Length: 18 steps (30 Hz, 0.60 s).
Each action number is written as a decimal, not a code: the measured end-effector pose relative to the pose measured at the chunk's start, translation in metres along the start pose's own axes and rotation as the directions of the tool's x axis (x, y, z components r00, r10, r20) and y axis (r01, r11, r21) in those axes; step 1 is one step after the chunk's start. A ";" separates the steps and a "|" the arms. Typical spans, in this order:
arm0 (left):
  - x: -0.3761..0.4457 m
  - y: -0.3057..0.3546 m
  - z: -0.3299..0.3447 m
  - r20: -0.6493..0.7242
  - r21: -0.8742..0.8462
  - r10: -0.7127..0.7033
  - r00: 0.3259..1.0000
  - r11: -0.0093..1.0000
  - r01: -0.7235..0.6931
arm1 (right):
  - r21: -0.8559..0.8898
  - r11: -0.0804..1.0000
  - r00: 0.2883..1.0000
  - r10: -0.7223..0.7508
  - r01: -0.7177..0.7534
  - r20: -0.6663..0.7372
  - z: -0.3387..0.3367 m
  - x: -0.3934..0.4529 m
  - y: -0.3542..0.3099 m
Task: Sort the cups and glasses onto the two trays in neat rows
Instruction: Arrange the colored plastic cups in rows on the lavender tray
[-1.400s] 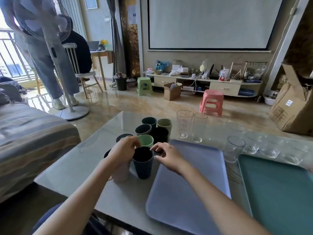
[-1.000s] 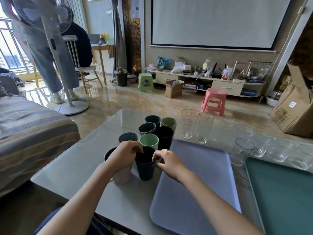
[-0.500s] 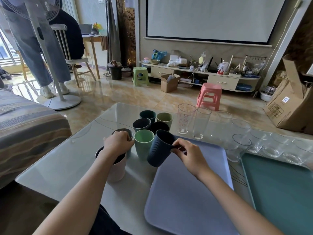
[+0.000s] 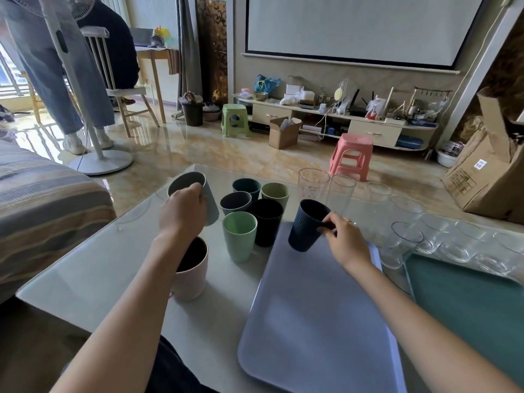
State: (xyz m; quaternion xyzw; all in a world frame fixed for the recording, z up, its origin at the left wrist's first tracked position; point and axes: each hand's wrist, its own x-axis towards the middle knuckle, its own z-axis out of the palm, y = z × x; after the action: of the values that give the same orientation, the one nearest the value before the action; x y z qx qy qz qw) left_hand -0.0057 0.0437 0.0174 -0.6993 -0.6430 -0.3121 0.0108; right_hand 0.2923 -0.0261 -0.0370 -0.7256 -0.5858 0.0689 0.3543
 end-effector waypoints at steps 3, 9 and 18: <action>0.000 0.008 -0.004 -0.010 -0.020 -0.006 1.000 1.000 0.006 | -0.083 0.996 0.999 0.041 -0.039 0.017 0.005 0.015 0.000; 0.000 0.012 -0.002 -0.016 -0.053 0.006 1.000 0.999 -0.007 | -0.247 0.969 0.997 0.047 -0.029 0.069 0.014 0.031 -0.010; 0.001 0.016 -0.003 -0.029 -0.060 0.023 0.999 0.998 -0.024 | -0.307 0.952 0.989 0.057 -0.013 0.135 0.025 0.033 -0.015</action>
State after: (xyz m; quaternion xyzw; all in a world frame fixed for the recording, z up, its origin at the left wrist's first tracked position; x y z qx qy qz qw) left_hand 0.0077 0.0406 0.0264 -0.7023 -0.6249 -0.3411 0.0026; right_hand 0.2777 0.0147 -0.0360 -0.7752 -0.6001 0.0353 0.1939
